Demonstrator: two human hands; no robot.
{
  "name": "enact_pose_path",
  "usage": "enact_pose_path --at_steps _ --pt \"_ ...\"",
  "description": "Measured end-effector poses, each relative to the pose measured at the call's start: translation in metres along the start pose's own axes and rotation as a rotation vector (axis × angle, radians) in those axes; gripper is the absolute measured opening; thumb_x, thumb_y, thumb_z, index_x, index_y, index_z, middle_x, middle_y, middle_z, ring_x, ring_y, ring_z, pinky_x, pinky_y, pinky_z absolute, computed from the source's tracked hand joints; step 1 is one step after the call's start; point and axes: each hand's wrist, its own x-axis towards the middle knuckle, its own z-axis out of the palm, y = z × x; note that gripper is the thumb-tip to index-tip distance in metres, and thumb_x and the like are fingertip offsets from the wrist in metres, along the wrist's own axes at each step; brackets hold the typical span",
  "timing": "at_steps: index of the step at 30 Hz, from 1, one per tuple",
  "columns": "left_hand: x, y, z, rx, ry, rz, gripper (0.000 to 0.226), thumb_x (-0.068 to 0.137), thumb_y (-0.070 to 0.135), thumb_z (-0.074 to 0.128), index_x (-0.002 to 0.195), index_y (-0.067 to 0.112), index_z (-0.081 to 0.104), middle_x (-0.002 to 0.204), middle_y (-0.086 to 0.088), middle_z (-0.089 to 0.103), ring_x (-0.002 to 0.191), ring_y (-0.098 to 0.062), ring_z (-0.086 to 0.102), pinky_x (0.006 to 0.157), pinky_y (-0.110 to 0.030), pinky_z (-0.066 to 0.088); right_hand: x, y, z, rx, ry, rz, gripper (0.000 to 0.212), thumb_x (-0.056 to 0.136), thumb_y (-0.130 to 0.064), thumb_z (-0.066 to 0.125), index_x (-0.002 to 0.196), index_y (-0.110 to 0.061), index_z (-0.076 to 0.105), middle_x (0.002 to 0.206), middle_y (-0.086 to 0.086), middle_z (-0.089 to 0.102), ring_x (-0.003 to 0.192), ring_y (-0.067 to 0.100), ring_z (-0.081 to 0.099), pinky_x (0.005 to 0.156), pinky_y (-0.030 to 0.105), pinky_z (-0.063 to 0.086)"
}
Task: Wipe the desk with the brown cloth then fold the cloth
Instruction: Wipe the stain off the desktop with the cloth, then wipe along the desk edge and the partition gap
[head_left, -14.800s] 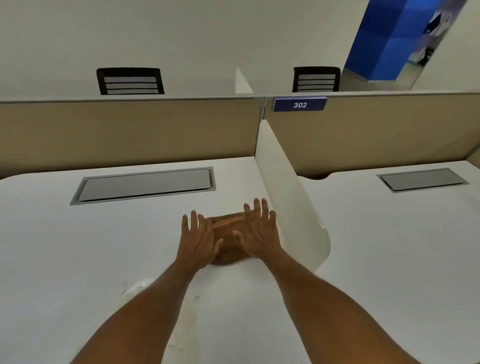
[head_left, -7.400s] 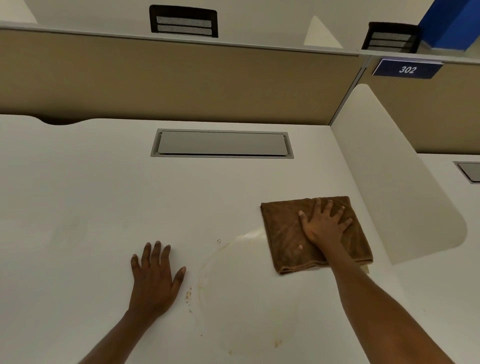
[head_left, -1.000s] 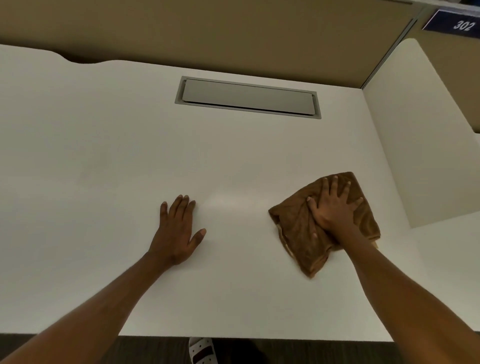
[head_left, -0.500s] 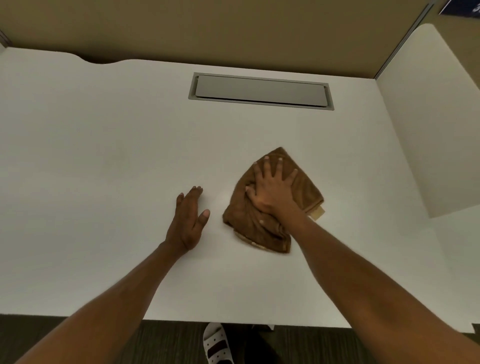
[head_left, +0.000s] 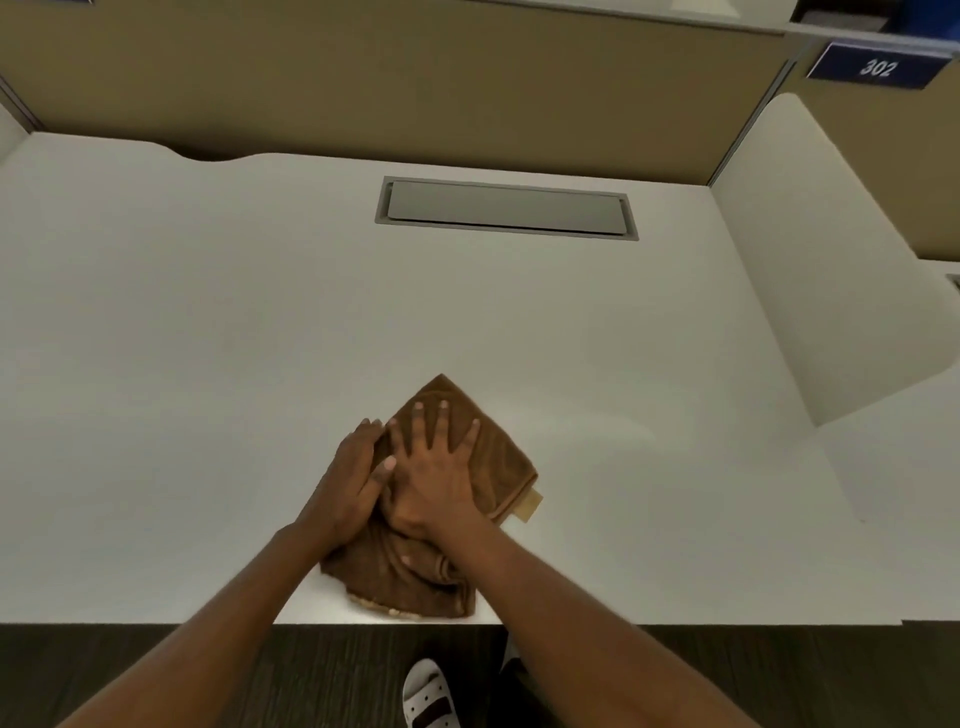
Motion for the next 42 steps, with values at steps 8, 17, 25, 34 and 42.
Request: enact_pose_path --at_steps 8,17,25,34,42 --pt "-0.032 0.008 0.015 0.412 -0.02 -0.001 0.069 0.091 0.049 0.011 0.15 0.016 0.02 0.16 -0.006 0.011 0.147 -0.015 0.001 0.119 -0.033 0.0 -0.066 -0.001 0.009 0.032 0.02 0.051 0.082 0.086 -0.066 0.027 0.153 -0.019 0.016 0.161 0.017 0.01 0.147 0.043 -0.003 0.106 0.073 -0.007" --pt "-0.034 0.052 0.04 0.683 -0.046 -0.077 0.081 0.085 0.064 0.004 0.145 0.019 0.034 0.154 -0.016 0.03 0.143 -0.034 0.025 0.116 -0.045 0.02 -0.111 0.033 0.01 0.092 0.017 0.228 0.088 0.082 -0.068 0.037 0.15 -0.013 0.028 0.158 0.018 0.021 0.145 0.044 0.012 0.106 0.075 0.009" --pt "-0.046 0.077 0.059 0.716 0.026 0.056 0.055 0.088 0.06 0.031 0.101 0.016 0.062 0.092 -0.007 0.065 0.083 -0.025 0.056 0.07 -0.036 0.047 -0.131 0.086 0.007 0.062 -0.04 0.396 0.095 0.082 -0.077 0.014 0.154 -0.017 0.001 0.161 0.011 -0.012 0.144 0.04 -0.021 0.105 0.071 -0.015" --pt "-0.04 0.083 0.056 0.635 -0.126 -0.071 0.053 0.072 0.078 0.051 0.087 0.028 0.042 0.089 0.004 0.058 0.077 -0.011 0.042 0.07 -0.027 0.033 -0.103 0.115 -0.04 0.135 -0.078 0.173 0.066 0.086 -0.053 0.051 0.144 -0.041 0.022 0.157 0.011 0.018 0.143 0.043 0.009 0.11 0.071 0.004" --pt "-0.032 0.103 0.055 0.457 -0.249 -0.018 0.025 0.079 0.034 0.068 0.076 0.025 0.044 0.076 0.006 0.054 0.07 -0.012 0.053 0.059 -0.024 0.035 -0.112 0.114 -0.054 0.02 -0.062 0.028 0.026 0.083 -0.035 0.065 0.103 -0.02 0.058 0.122 0.01 0.051 0.119 0.033 0.036 0.095 0.047 0.035"
